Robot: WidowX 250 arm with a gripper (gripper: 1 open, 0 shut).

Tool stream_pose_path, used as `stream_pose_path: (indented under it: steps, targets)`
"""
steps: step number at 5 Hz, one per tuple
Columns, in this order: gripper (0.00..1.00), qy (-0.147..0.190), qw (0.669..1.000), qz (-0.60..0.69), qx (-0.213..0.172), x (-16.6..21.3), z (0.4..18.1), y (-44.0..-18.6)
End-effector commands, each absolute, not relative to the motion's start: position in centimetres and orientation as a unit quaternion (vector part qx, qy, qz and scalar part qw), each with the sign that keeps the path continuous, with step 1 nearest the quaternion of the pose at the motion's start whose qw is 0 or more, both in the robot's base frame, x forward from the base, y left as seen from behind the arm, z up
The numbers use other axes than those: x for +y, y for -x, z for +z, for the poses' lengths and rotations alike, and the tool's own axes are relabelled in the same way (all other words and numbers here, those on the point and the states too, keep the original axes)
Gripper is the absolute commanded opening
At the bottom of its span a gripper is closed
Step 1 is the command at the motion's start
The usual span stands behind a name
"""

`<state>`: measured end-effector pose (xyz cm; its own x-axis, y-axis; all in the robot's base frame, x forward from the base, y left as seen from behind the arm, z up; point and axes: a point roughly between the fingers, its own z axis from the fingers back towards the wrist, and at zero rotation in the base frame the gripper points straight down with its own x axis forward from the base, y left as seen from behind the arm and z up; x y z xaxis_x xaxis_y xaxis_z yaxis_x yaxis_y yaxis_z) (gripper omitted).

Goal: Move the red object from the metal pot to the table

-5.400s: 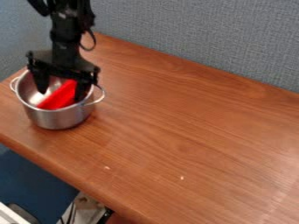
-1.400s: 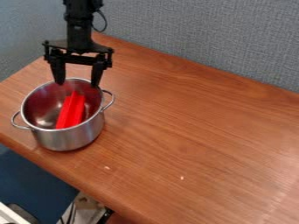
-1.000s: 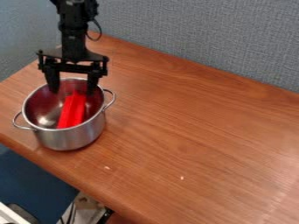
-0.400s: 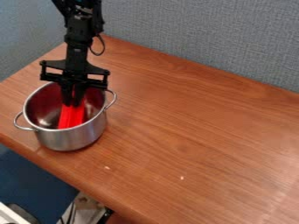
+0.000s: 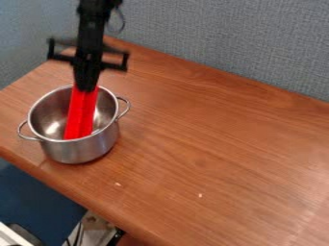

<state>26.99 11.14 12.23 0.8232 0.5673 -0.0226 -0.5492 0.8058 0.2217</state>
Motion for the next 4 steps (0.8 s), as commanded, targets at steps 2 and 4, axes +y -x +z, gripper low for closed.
stream_pose_path:
  steps: [2,4]
  targets:
    - [1.00,-0.050,0.951,0.303,-0.019,6.6,18.4,-27.4]
    - [1.00,-0.063,0.932,0.357,0.018,2.9,17.1,-24.7]
